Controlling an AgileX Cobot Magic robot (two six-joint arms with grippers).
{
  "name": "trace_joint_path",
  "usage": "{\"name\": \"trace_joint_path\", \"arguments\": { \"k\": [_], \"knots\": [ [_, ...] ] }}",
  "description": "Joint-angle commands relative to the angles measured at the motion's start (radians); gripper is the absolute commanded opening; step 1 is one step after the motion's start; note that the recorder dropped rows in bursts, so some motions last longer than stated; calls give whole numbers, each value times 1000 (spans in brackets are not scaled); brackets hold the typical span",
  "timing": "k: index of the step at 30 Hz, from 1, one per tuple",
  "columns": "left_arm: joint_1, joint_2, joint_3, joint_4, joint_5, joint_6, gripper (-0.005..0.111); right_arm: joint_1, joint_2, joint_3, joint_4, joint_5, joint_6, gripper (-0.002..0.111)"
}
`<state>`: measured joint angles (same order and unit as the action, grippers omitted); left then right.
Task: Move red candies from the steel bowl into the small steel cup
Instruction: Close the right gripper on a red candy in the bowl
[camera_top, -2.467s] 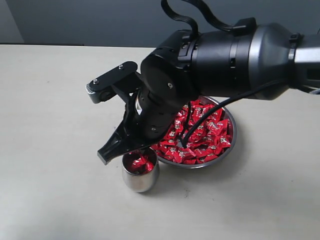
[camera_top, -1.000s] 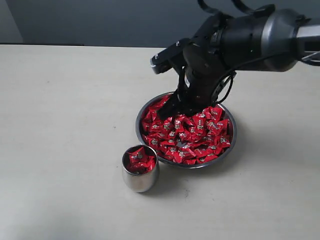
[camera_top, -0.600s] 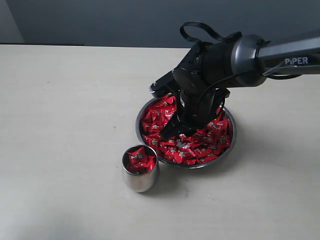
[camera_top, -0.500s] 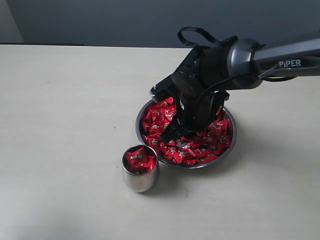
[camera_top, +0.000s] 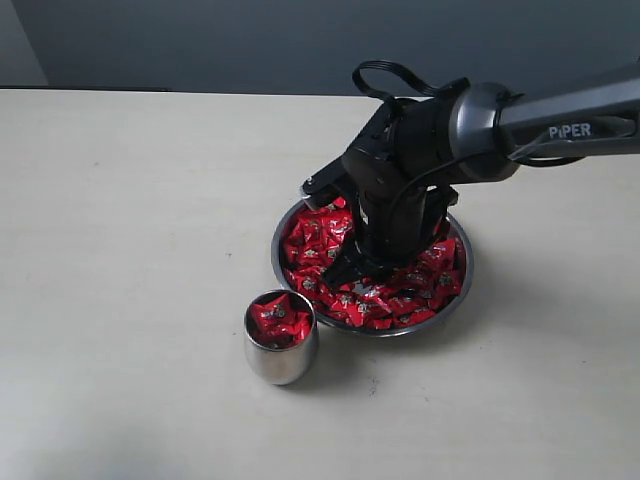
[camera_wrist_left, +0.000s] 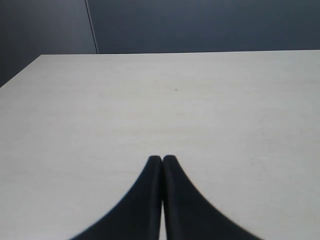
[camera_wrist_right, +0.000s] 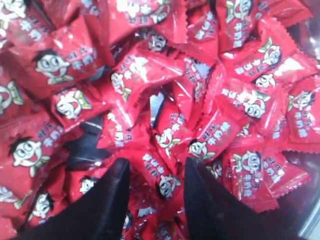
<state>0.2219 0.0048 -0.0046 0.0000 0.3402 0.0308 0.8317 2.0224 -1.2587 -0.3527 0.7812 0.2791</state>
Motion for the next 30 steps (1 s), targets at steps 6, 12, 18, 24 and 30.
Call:
{"name": "trace_joint_path", "arguments": {
  "k": [6,12,18,24,30],
  "knots": [
    [-5,-5,5,-6,-10,-1,0,-3,44,-3,-2,1,-3,36],
    [-5,-5,5,-6,-10,-1,0,-3,46,-3,-2,6,-3,36],
    [-5,-5,5,-6,-10,-1,0,-3,46,-3,-6,8,-3,14],
    [-5,-5,5,-6,-10,-1,0,-3,46,-3,-22,8,-3,-1],
    [-5,-5,5,-6,-10,-1,0,-3,15,-3,-19,18,-3,-1]
  ]
}}
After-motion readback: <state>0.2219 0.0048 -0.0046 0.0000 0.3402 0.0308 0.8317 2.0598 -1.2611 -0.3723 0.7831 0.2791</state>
